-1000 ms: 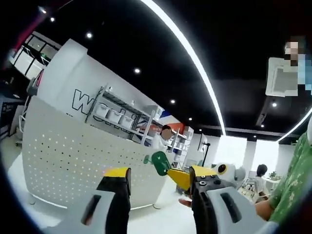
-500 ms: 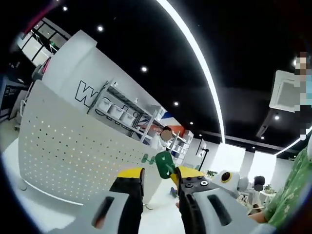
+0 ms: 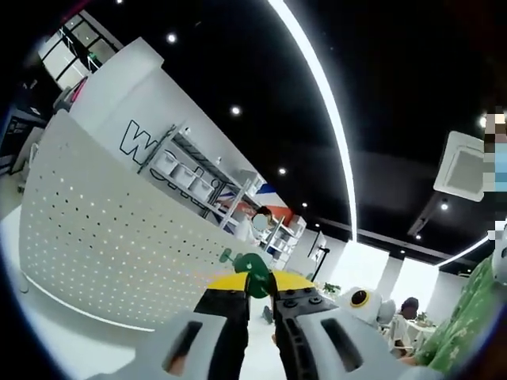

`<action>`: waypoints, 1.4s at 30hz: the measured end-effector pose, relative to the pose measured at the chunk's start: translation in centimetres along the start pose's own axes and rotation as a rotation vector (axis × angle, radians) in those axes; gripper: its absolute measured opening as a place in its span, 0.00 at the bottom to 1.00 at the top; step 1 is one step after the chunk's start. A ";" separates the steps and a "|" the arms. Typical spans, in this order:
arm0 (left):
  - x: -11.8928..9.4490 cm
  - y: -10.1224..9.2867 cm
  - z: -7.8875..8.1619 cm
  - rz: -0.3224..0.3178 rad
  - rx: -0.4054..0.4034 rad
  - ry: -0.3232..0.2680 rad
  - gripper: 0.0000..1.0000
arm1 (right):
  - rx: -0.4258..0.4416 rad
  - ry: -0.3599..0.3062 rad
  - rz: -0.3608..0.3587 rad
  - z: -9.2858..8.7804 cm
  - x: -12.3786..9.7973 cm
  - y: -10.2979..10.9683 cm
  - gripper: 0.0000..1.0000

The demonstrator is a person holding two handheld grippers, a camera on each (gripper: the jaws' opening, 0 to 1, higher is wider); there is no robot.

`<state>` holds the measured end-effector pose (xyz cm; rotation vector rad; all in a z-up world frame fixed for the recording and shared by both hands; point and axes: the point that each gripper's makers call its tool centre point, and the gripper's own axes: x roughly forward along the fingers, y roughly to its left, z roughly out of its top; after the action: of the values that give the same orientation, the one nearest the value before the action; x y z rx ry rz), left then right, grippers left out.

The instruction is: Insert the hook assembly into the mounting plate slot until the hook locks in place.

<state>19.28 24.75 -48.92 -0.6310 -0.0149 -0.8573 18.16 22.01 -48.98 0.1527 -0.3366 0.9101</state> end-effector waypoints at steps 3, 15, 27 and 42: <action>0.1 0.1 -0.1 0.001 -0.019 0.000 0.08 | -0.006 -0.001 -0.002 0.0 0.0 0.0 0.00; 0.1 0.0 -0.1 0.012 0.021 0.002 0.05 | -0.005 0.007 0.004 -0.3 -0.2 0.1 0.00; -0.2 0.1 0.0 0.034 0.098 0.012 0.03 | -0.020 0.054 0.014 -1.3 0.2 0.5 0.00; -0.4 -0.1 -0.8 0.107 0.443 0.111 0.02 | -0.001 0.064 0.002 -0.5 0.0 0.3 0.01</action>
<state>18.73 24.58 -49.66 -0.1670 -0.0678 -0.7525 17.99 22.30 -49.46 0.1216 -0.2778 0.9145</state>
